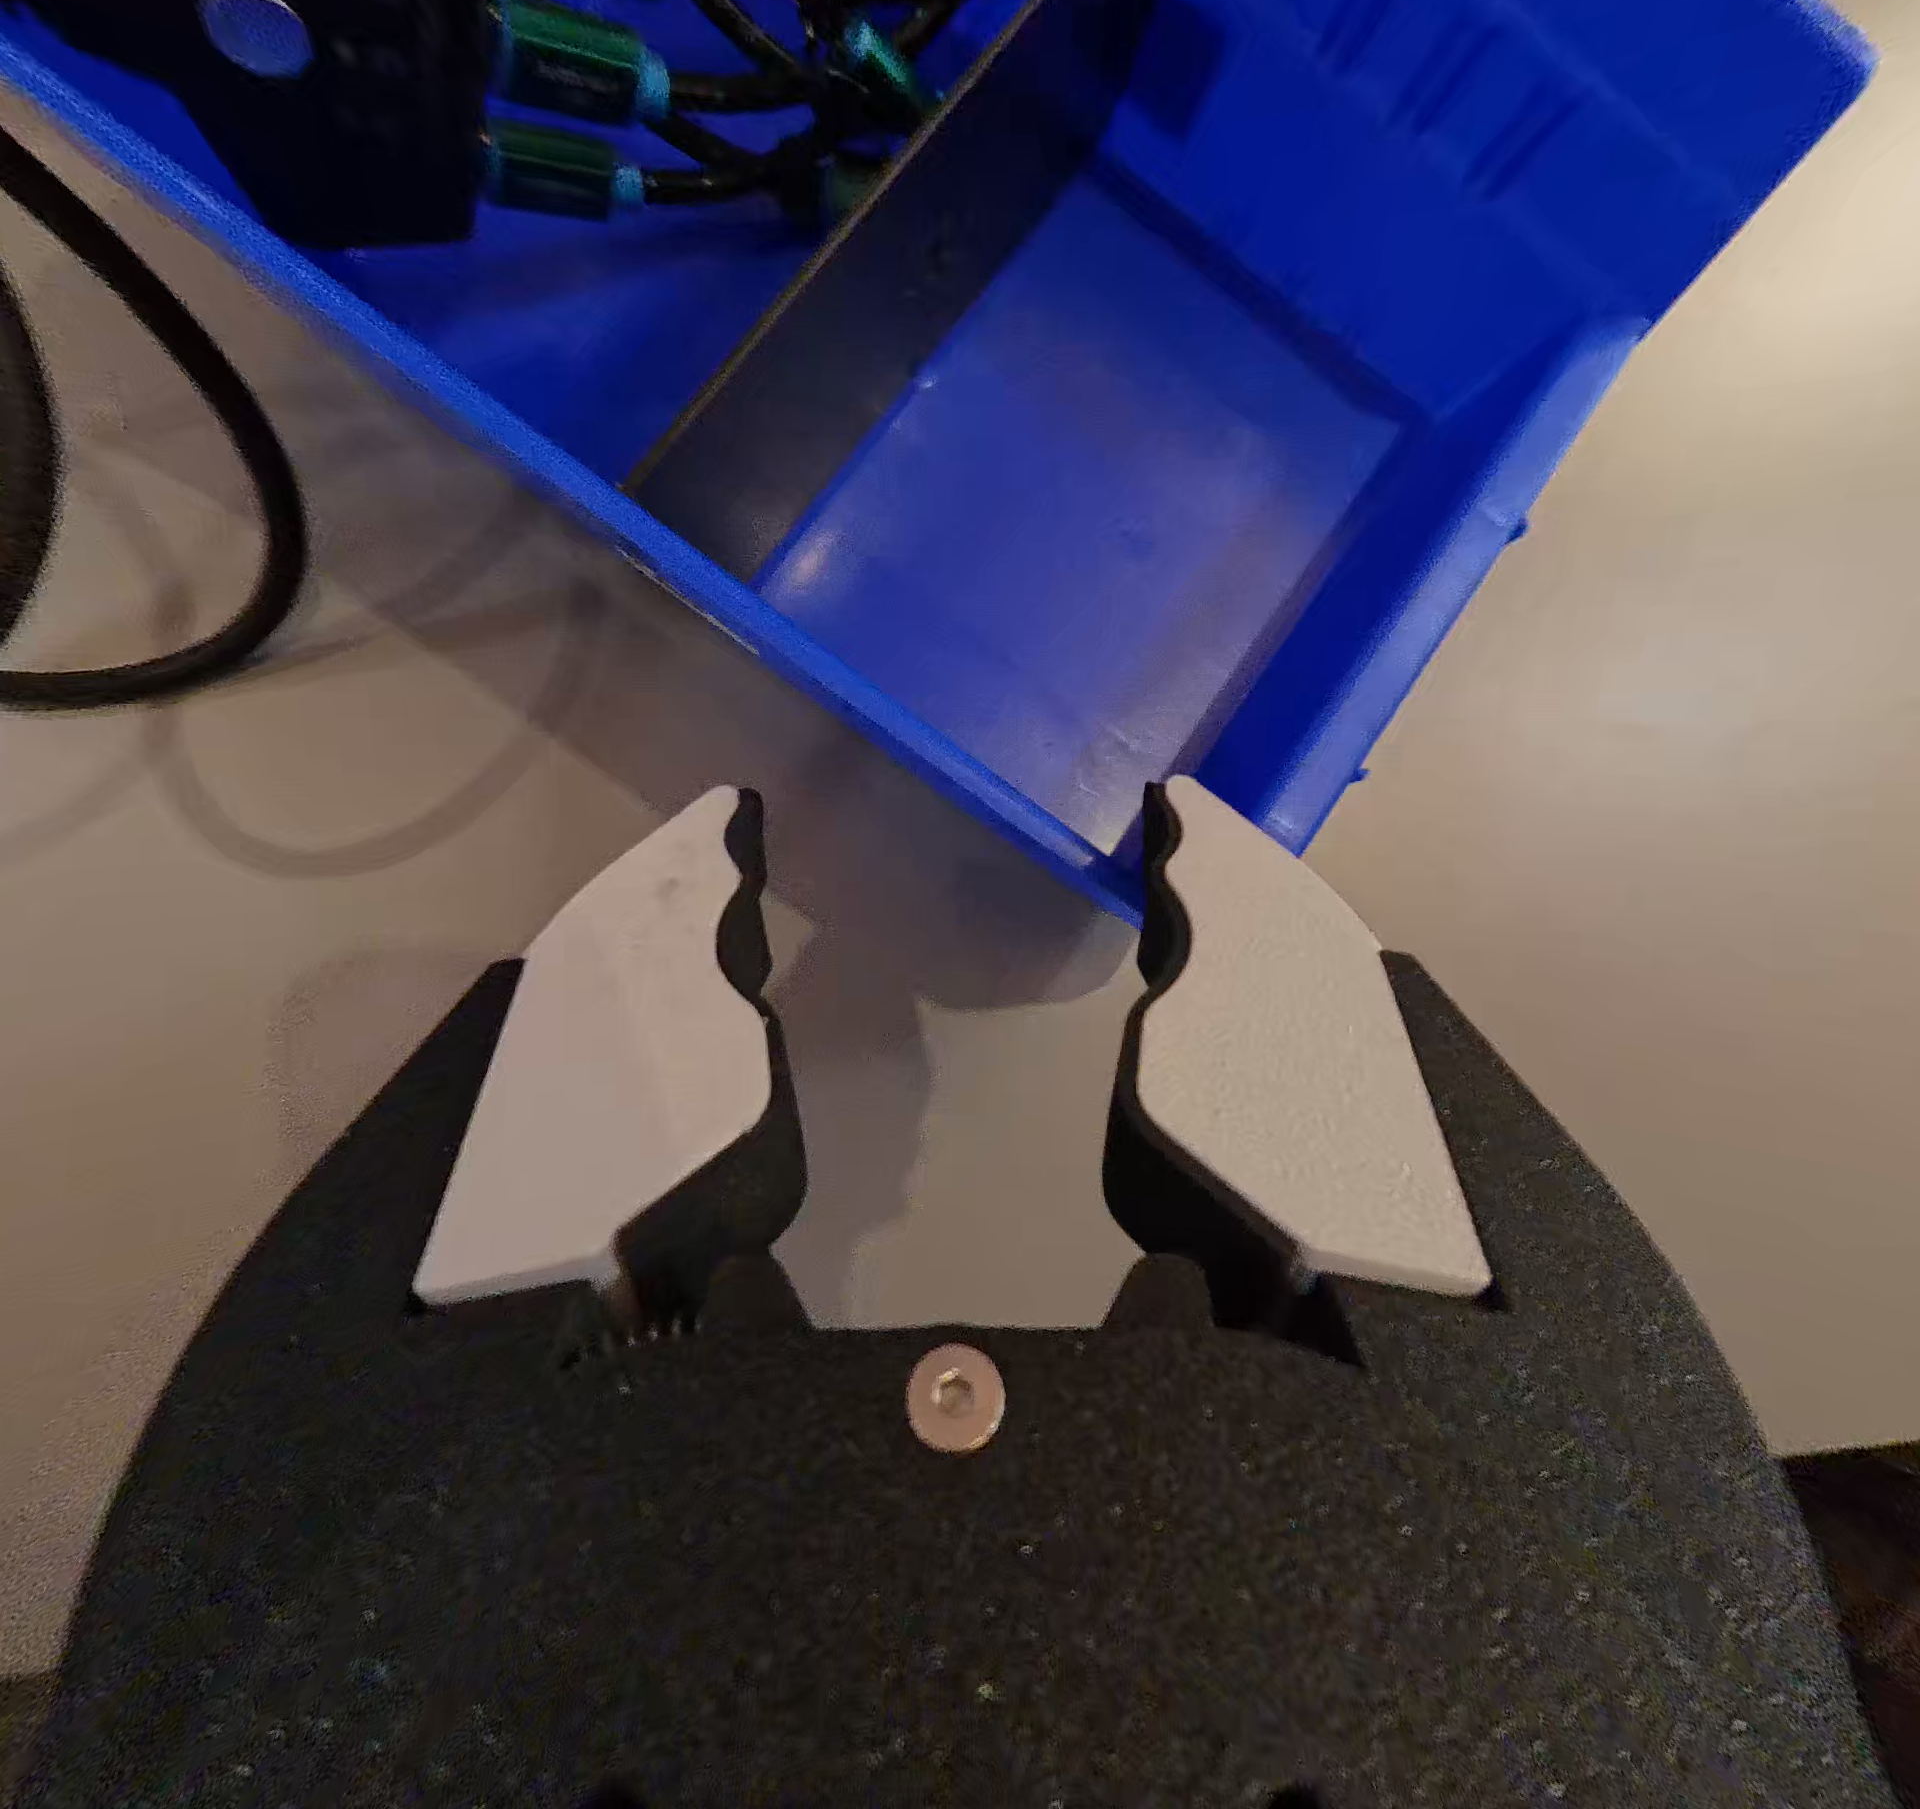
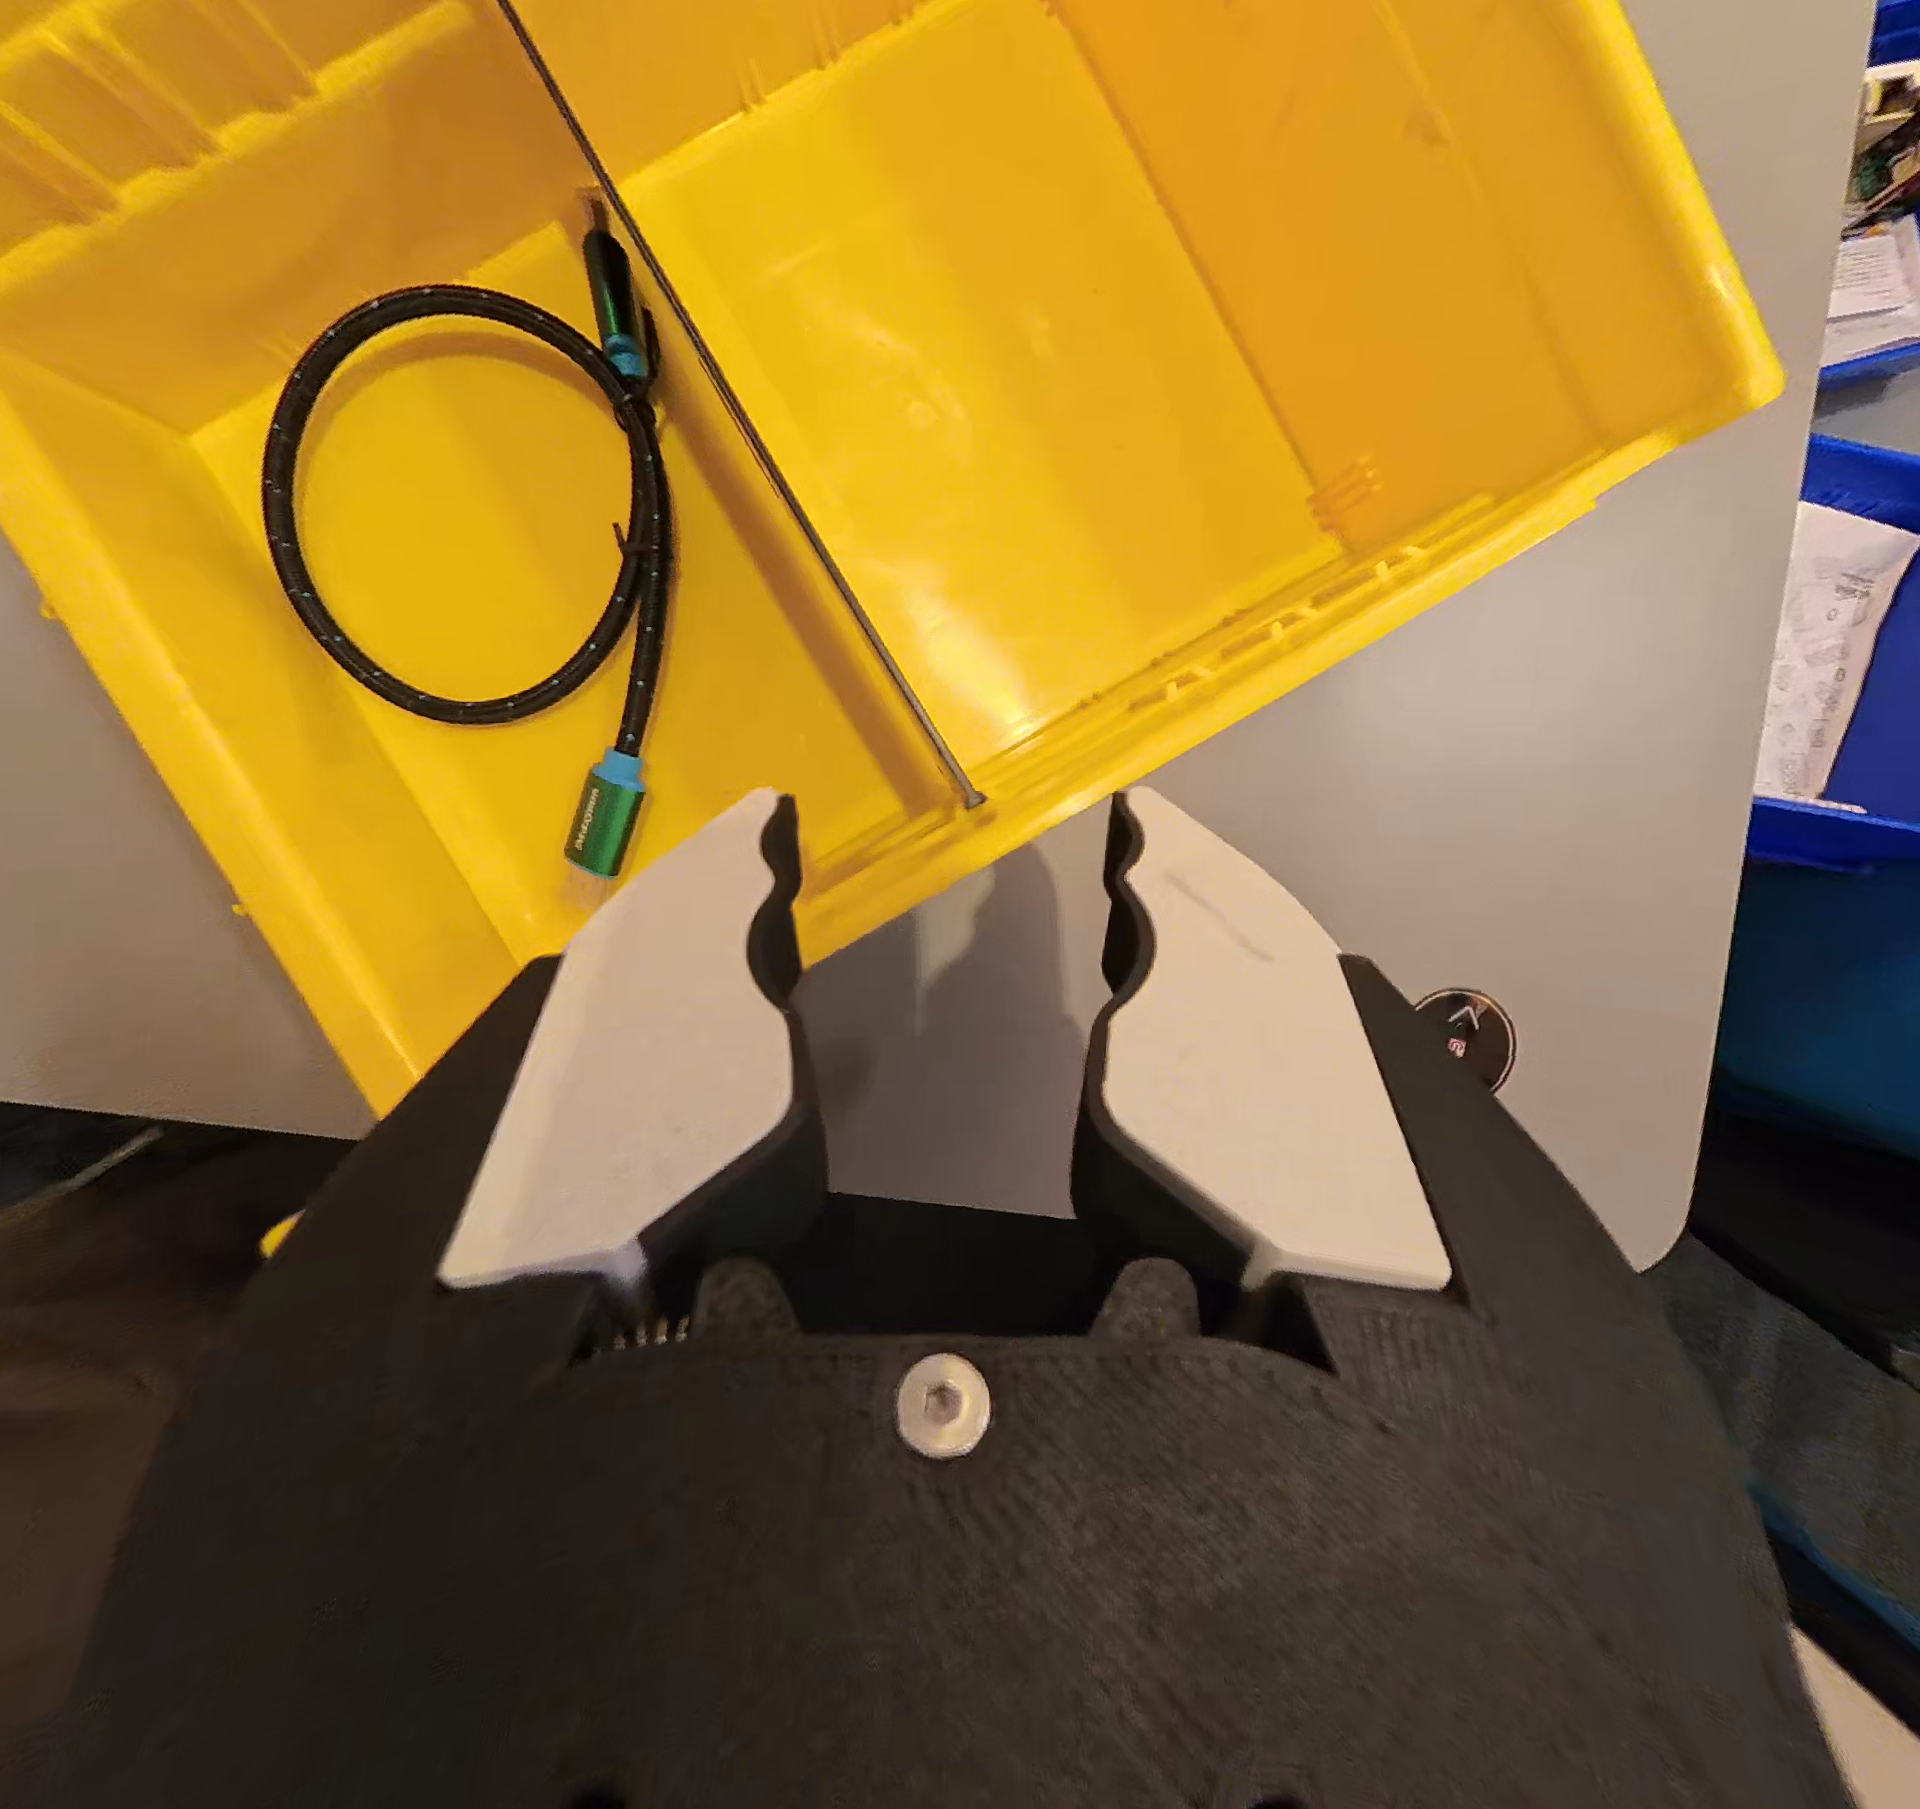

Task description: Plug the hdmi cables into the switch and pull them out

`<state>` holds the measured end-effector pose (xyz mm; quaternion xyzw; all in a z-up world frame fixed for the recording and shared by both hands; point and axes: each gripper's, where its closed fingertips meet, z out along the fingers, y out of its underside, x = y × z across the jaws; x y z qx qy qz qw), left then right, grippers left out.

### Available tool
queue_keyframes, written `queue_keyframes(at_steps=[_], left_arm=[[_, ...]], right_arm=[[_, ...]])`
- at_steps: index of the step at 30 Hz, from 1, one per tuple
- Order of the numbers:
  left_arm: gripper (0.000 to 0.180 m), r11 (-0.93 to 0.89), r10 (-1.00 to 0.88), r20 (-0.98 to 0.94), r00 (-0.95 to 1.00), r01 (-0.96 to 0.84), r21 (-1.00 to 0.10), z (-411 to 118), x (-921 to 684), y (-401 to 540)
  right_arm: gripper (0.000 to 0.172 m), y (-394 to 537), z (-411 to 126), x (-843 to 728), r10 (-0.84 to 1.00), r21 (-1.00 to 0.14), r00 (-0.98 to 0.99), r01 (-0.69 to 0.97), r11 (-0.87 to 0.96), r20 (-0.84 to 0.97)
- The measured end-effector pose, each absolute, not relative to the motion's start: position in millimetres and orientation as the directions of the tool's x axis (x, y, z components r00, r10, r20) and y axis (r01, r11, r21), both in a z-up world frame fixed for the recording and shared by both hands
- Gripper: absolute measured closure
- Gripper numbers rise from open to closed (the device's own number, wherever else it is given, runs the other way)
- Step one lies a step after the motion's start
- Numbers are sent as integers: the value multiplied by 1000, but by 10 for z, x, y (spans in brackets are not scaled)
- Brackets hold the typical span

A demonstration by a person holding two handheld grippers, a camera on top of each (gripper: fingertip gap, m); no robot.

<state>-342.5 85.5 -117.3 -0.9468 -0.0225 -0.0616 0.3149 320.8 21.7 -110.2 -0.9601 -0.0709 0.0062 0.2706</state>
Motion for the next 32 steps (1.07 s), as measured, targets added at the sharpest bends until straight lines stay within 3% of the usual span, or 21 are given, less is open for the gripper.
queue_keyframes(at_steps=[4,13,18,21,23,25,30,32], left_arm=[[106,-809,-31,159,987,69,-584,-1193,-3507,852],[126,-818,39,15,999,41,-574,-1080,-4221,649],[128,-735,52,111,992,113,-669,-920,-4086,503],[124,-722,74,136,988,147,-676,-1003,-4048,543],[126,-729,80,130,988,147,-668,-1096,-4035,606],[138,-731,79,100,992,126,-671,-1171,-4057,661],[166,-708,107,30,994,97,-700,-1205,-4277,685],[173,-712,119,-28,992,66,-699,-1203,-4423,663]], right_arm=[[118,277,-1108,3360,158,-517,986,164,-840,57],[118,474,-984,3729,139,-547,977,205,-812,160],[110,79,-962,3171,187,-598,977,88,-797,-106],[108,-40,-1194,3078,178,-547,979,93,-832,-104],[116,-24,-1339,3087,182,-514,981,122,-849,-68],[123,22,-1421,3173,178,-490,984,155,-858,0],[163,251,-1401,3619,99,-519,985,159,-840,142],[164,349,-1415,3697,106,-533,988,149,-833,111]])
